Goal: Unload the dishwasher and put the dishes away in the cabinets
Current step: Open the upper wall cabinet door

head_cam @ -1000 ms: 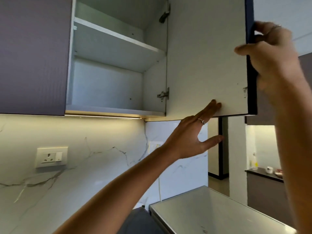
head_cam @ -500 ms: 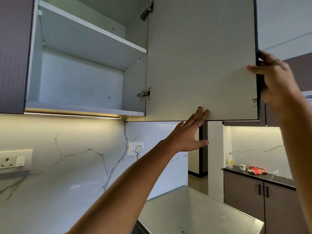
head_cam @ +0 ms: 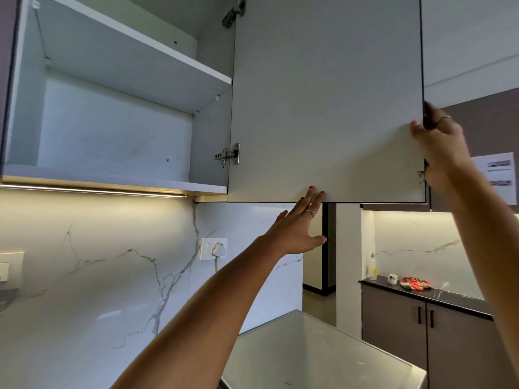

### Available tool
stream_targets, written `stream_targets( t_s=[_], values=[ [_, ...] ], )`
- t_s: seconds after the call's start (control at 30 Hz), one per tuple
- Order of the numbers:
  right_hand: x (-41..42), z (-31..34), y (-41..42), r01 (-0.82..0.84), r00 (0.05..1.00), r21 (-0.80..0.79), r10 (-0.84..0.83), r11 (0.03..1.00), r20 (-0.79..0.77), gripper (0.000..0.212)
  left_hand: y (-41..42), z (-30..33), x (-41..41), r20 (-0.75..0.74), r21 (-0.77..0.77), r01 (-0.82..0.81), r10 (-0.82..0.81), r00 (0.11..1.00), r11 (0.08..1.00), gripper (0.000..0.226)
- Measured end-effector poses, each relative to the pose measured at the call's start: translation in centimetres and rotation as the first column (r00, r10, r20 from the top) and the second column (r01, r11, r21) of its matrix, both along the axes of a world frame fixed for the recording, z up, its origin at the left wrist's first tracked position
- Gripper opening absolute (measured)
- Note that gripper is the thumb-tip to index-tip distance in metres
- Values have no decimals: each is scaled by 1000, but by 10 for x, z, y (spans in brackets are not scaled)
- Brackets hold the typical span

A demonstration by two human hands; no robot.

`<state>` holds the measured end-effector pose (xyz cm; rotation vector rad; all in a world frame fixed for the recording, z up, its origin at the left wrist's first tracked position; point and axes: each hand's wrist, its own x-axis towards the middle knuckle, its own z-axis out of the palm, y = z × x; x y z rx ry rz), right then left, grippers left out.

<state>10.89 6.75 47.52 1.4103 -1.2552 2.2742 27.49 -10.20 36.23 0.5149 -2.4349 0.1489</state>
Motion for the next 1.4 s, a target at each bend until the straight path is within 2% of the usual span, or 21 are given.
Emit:
stream_targets(
  t_s=[0.3, 0.43, 0.57, 0.67, 0.73, 0.8, 1.03, 1.17, 1.27, 1.4],
  values=[
    [-6, -11, -11, 84, 995, 103, -88, 991, 40, 67, 1, 2, -6, 111, 41, -77, 72, 991, 996, 89],
    [-1, -15, -14, 137, 989, 153, -143, 979, 30, 63, 0, 4, -8, 158, 44, -119, 111, 981, 992, 87],
    [0, -23, -20, 339, 937, 152, -319, 929, -140, 69, 6, -1, -4, 177, 50, -128, 117, 977, 991, 85],
    [10, -34, -25, 559, 815, 169, -502, 812, -289, 72, 10, -8, 4, 190, 45, -133, 122, 974, 990, 85],
    [20, -44, -28, 642, 737, 146, -552, 753, -390, 73, 11, -13, 10, 193, 46, -141, 129, 973, 989, 85],
    [27, -57, -31, 673, 690, 142, -547, 726, -474, 72, 12, -21, 17, 200, 55, -154, 141, 970, 987, 85],
    [40, -136, -40, 669, 621, 177, -413, 722, -666, 70, 11, -69, 29, 290, 100, -204, 167, 942, 974, 85],
    [40, -179, -43, 706, 527, 206, -308, 678, -792, 70, 10, -102, 26, 351, 135, -231, 172, 921, 963, 86],
    [35, -219, -37, 701, 530, 307, -183, 643, -828, 69, 15, -133, 17, 406, 182, -253, 162, 900, 950, 87],
    [8, -270, -24, 714, 562, 418, -104, 561, -821, 69, 32, -171, -4, 480, 195, -271, 149, 865, 943, 85]
  ],
)
